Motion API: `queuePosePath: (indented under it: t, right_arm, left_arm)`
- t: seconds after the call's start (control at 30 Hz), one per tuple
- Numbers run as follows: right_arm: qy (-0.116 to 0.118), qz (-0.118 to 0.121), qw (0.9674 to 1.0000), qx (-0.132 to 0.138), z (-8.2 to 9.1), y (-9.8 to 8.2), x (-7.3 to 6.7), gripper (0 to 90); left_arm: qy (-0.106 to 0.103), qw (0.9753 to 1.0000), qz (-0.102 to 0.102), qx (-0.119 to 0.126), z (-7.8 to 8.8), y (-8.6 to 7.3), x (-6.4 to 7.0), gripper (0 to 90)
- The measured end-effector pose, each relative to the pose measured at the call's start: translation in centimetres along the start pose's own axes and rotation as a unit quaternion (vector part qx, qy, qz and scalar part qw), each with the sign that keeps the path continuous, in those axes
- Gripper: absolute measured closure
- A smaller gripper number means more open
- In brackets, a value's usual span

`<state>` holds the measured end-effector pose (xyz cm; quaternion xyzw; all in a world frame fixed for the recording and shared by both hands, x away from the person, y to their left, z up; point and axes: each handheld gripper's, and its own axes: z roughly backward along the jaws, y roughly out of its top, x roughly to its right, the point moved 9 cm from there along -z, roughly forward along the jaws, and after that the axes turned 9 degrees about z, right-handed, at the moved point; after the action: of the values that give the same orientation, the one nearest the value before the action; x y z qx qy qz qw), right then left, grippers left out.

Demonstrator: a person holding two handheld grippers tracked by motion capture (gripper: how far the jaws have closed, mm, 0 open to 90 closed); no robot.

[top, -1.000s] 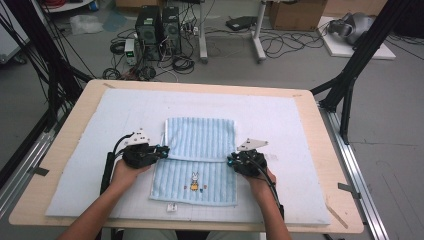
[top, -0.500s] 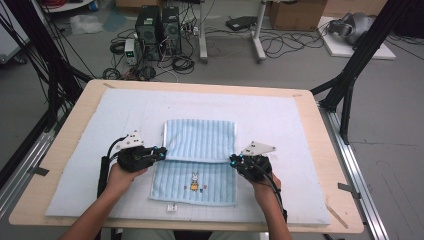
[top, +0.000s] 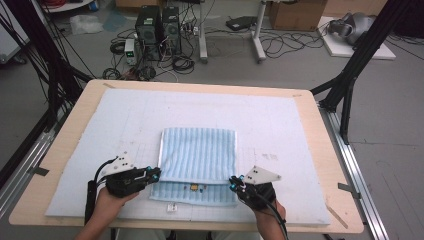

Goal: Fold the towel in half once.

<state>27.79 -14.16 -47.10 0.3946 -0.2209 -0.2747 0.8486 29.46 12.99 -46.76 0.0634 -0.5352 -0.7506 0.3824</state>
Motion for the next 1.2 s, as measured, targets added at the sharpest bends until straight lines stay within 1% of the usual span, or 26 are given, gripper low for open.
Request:
queuePosePath:
  t: [0.03,0.1,0.13,0.17,0.23,0.27,0.33,0.4,0.43,0.47,0.5,0.53,0.57,0.6,0.67,0.77,0.8,0.87,0.97,1.0,1.03,1.07,1.13,1.17,1.2]
  right_arm:
    - [0.000,0.001,1.0000,-0.002,0.3,-0.1,-0.4,83.6]
    - [0.000,0.002,1.0000,-0.003,0.7,-0.3,-1.2,83.6]
    - [0.000,0.004,1.0000,-0.003,0.9,-0.5,-1.5,83.6]
    - [0.001,0.001,1.0000,-0.005,1.1,-0.6,-1.8,83.6]
    - [0.002,0.002,1.0000,-0.006,1.4,-0.8,-2.3,83.6]
    - [0.003,0.000,0.9999,-0.010,1.5,-1.0,-2.6,83.6]
    - [0.005,0.002,0.9999,-0.015,1.6,-1.3,-3.0,83.6]
    - [0.006,0.002,0.9997,-0.021,1.7,-1.5,-3.3,83.5]
    - [0.009,0.003,0.9996,-0.026,1.6,-1.6,-3.4,83.3]
    - [0.008,0.004,0.9994,-0.033,1.5,-1.8,-3.5,81.7]
    - [0.006,0.004,0.9991,-0.041,1.4,-1.9,-3.5,76.6]
    - [0.000,0.002,0.9990,-0.044,1.3,-2.0,-3.3,71.0]
    - [-0.005,-0.006,0.9991,-0.042,1.2,-2.0,-3.0,66.7]
    - [-0.009,-0.015,0.9992,-0.037,1.2,-2.0,-2.6,65.3]
    - [-0.015,-0.030,0.9991,-0.025,1.2,-1.7,-2.0,64.2]
    - [-0.018,-0.037,0.9990,-0.017,0.5,-1.5,-1.2,65.8]
    - [-0.014,-0.037,0.9990,-0.019,0.1,-1.5,-1.2,66.4]
    - [-0.005,-0.034,0.9989,-0.030,-0.7,-1.7,-1.2,67.5]
    - [0.002,-0.013,0.9982,-0.059,-1.3,-2.4,-1.2,69.5]
    - [0.009,-0.012,0.9976,-0.068,-1.5,-2.7,-1.2,69.7]
    - [0.016,-0.015,0.9975,-0.067,-1.5,-2.9,-1.2,69.7]
    - [0.023,-0.021,0.9973,-0.067,-1.4,-3.0,-1.1,69.7]
    - [0.031,-0.015,0.9970,-0.070,-1.3,-2.9,-1.0,69.5]
    - [0.031,-0.016,0.9969,-0.071,-1.3,-2.8,-0.9,68.3]
    - [0.033,-0.018,0.9972,-0.065,-1.3,-2.6,-0.9,67.6]
  left_arm:
    - [0.001,1.0000,-0.003,-0.001,0.3,-0.3,0.2,81.7]
    - [0.000,1.0000,0.000,-0.004,0.6,-0.9,0.7,81.7]
    - [0.001,1.0000,-0.002,-0.006,0.8,-1.2,0.9,81.7]
    - [-0.001,1.0000,-0.001,-0.008,0.9,-1.4,1.1,81.7]
    - [0.000,0.9999,-0.002,-0.011,1.1,-1.9,1.4,81.7]
    - [-0.001,0.9999,0.000,-0.013,1.2,-2.0,1.5,81.7]
    - [-0.002,0.9999,0.002,-0.015,1.4,-2.3,1.7,81.7]
    - [-0.001,0.9998,0.002,-0.021,1.4,-2.6,1.7,81.7]
    - [-0.002,0.9996,0.004,-0.027,1.4,-2.9,1.7,81.5]
    - [-0.002,0.9994,0.008,-0.034,1.2,-3.2,1.6,80.3]
    - [0.001,0.9992,0.013,-0.039,1.1,-3.3,1.5,76.6]
    - [0.010,0.9989,0.025,-0.039,0.9,-3.4,1.1,67.6]
    - [0.019,0.9984,0.036,-0.038,0.8,-3.3,0.7,56.9]
    - [0.025,0.9982,0.042,-0.033,0.9,-3.0,0.3,51.8]
    - [0.037,0.9979,0.050,-0.019,1.2,-2.6,-0.4,50.7]
    - [0.044,0.9973,0.059,-0.008,1.5,-1.7,-1.3,50.6]
    - [0.046,0.9970,0.062,-0.005,1.5,-1.5,-1.5,50.9]
    - [0.048,0.9970,0.061,-0.003,1.5,-1.1,-1.8,51.2]
    - [0.051,0.9966,0.065,0.002,1.3,-0.6,-2.4,51.6]
    - [0.052,0.9965,0.065,0.002,1.2,-0.4,-2.6,51.6]
    - [0.053,0.9965,0.064,0.003,1.1,-0.2,-2.8,51.7]
    - [0.054,0.9963,0.067,0.003,1.0,0.0,-3.0,51.7]
    - [0.054,0.9963,0.066,0.005,0.7,0.4,-3.4,51.7]
    - [0.053,0.9963,0.067,0.004,0.4,0.6,-3.6,51.8]
    - [0.050,0.9965,0.066,0.002,0.1,0.8,-3.8,52.4]
